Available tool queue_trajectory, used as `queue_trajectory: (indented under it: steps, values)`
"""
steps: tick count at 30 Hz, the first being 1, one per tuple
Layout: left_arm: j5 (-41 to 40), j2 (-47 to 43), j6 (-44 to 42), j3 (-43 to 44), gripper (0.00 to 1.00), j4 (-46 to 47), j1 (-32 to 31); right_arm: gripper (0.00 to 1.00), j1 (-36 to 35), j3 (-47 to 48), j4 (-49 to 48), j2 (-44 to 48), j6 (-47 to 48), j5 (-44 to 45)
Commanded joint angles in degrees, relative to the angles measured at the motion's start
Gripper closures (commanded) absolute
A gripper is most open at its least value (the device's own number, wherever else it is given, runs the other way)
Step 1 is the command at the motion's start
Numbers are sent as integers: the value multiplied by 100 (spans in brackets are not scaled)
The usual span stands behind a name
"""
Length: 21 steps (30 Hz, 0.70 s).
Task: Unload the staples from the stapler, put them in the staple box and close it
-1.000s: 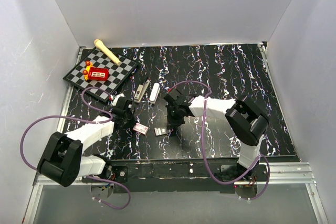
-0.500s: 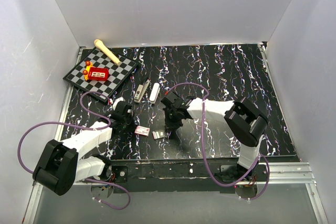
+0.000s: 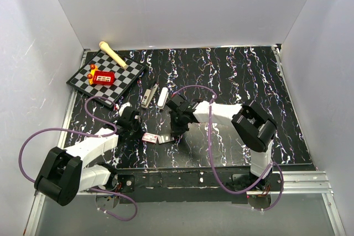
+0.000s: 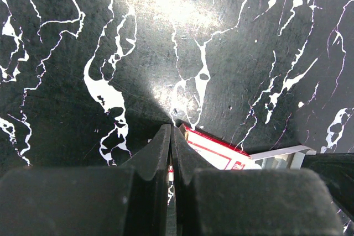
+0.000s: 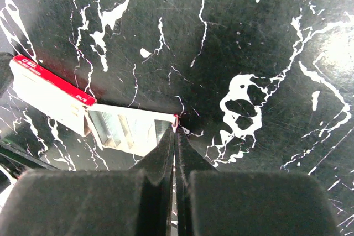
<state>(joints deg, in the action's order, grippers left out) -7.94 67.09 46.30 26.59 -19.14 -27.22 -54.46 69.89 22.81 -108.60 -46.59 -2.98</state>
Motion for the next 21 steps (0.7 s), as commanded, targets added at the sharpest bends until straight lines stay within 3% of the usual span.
queue_trajectory:
  steps: [1, 21]
  values:
    - [65, 94, 10, -101, 100, -205, -64, 99, -12, 253, 118, -118, -87, 140]
    - [153, 15, 28, -180, 100, -178, -239, 99, -12, 412, 277, -215, -483, 729]
